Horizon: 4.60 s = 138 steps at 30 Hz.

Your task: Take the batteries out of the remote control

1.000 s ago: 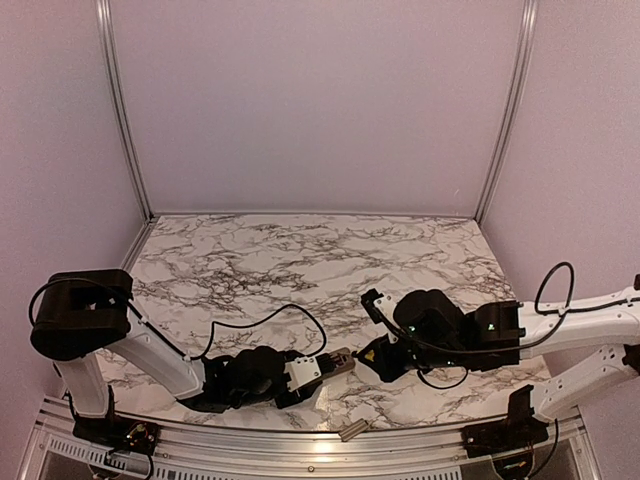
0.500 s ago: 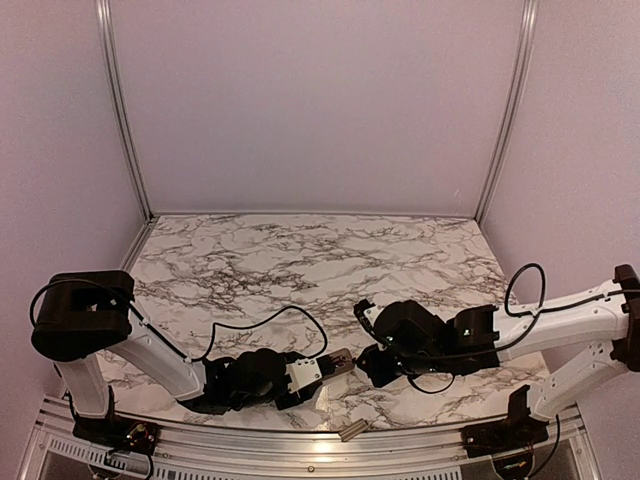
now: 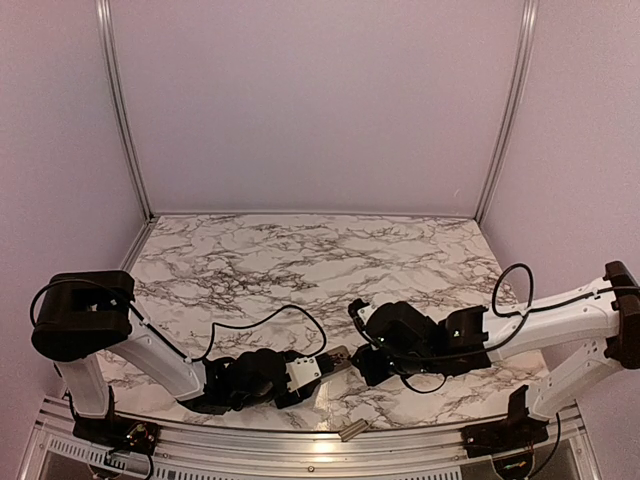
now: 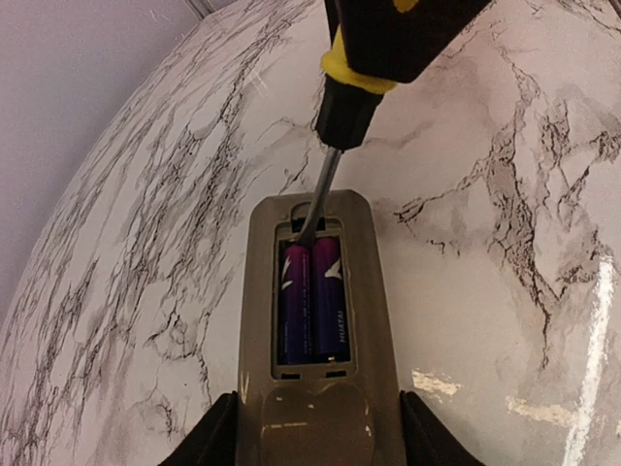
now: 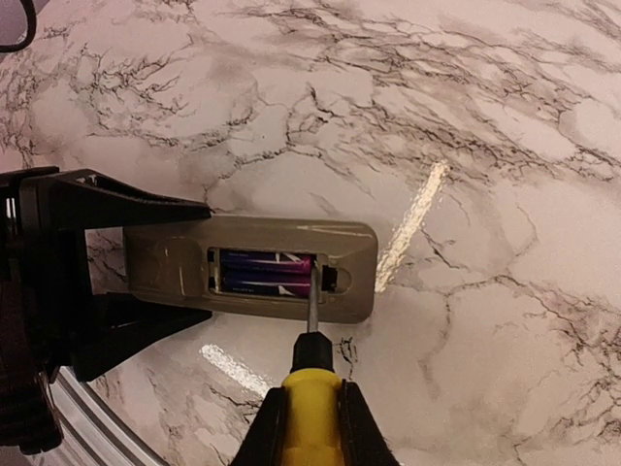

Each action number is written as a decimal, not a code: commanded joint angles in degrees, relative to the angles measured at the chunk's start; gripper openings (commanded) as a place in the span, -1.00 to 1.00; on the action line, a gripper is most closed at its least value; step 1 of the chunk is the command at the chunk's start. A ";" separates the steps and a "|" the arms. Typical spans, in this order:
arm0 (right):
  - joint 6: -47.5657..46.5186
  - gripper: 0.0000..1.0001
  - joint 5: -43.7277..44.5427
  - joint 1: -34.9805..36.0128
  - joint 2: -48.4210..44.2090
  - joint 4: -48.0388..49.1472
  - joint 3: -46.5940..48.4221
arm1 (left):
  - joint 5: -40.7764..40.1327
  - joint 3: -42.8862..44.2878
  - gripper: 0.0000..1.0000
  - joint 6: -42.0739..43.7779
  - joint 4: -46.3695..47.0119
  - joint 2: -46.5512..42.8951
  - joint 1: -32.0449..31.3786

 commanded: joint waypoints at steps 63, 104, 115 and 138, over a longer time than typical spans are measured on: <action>-2.76 -1.00 -38.85 -7.83 -10.46 28.94 -9.30 | 0.38 1.83 -1.00 0.66 1.35 1.81 -0.87; -5.24 -1.00 -29.44 -7.73 -14.18 19.58 -7.84 | 0.29 -0.33 -1.00 -0.07 3.45 -1.63 -0.87; -5.73 -1.00 -18.31 -7.79 -20.63 4.64 -4.39 | -3.09 -1.33 -1.00 -0.53 5.68 -3.05 -0.87; -15.64 -1.00 -19.02 -3.28 -17.85 -23.82 12.12 | 8.25 -3.40 -1.00 -0.10 3.67 -6.44 -0.87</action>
